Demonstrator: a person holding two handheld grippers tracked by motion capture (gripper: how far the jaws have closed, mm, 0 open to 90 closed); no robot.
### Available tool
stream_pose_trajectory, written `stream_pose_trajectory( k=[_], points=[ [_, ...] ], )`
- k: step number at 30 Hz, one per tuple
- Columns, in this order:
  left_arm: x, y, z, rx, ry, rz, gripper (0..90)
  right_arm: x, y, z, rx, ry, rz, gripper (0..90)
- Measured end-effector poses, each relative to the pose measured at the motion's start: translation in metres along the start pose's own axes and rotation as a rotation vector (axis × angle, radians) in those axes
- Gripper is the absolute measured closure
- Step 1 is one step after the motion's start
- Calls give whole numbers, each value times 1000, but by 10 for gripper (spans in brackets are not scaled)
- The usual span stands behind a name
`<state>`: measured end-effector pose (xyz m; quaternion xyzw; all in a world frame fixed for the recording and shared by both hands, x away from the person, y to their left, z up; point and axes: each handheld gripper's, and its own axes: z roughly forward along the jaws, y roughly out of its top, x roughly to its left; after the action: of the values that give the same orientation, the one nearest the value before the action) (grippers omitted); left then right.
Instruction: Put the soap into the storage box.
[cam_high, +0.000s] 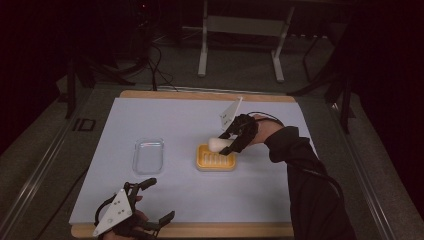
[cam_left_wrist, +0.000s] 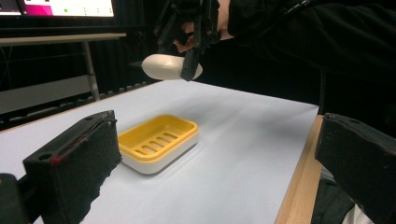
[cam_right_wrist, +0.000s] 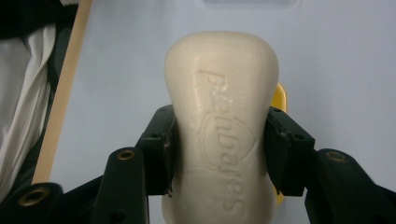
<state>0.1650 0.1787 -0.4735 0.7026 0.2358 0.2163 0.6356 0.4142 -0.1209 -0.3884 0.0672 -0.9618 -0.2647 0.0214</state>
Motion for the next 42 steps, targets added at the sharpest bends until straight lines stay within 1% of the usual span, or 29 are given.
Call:
stream_pose_trajectory(
  k=[1,6,8,10,14,15,16,20,23,24,26,31,37,39,42],
  points=[
    [0,0,0,-1,0,-2,2,-1,0,1,-4,3,7,496],
    [0,0,0,-1,-5,-4,2,-6,-5,12,-17,2,-1,496],
    [0,0,0,0,-6,-2,2,-8,-7,17,-35,3,6,496],
    [0,0,0,-2,-7,-1,2,-9,-10,23,-39,7,11,497],
    [0,0,0,-1,-7,-2,2,-11,-14,37,-4,20,20,496],
    [0,0,0,-1,-7,-2,2,-11,-14,41,16,19,22,497],
    [0,0,0,1,-8,0,2,-12,-15,43,24,19,21,497],
    [0,0,0,-1,-8,0,2,-13,-17,53,35,26,18,497],
    [0,1,0,-1,-9,2,2,-15,-19,59,28,15,26,496],
    [-1,1,-1,-1,-11,3,2,-16,-20,61,18,11,30,496],
    [-1,1,-1,-1,-12,5,2,-17,-24,66,15,2,44,496],
    [-1,1,0,3,-15,6,2,-21,-33,77,50,-18,61,496],
    [-1,1,0,6,-18,9,1,-22,-36,87,89,-27,57,496],
    [-1,1,0,7,-18,9,2,-22,-36,88,93,-31,56,496],
    [-1,0,0,8,-19,9,2,-23,-37,95,122,-31,64,495]
  ],
)
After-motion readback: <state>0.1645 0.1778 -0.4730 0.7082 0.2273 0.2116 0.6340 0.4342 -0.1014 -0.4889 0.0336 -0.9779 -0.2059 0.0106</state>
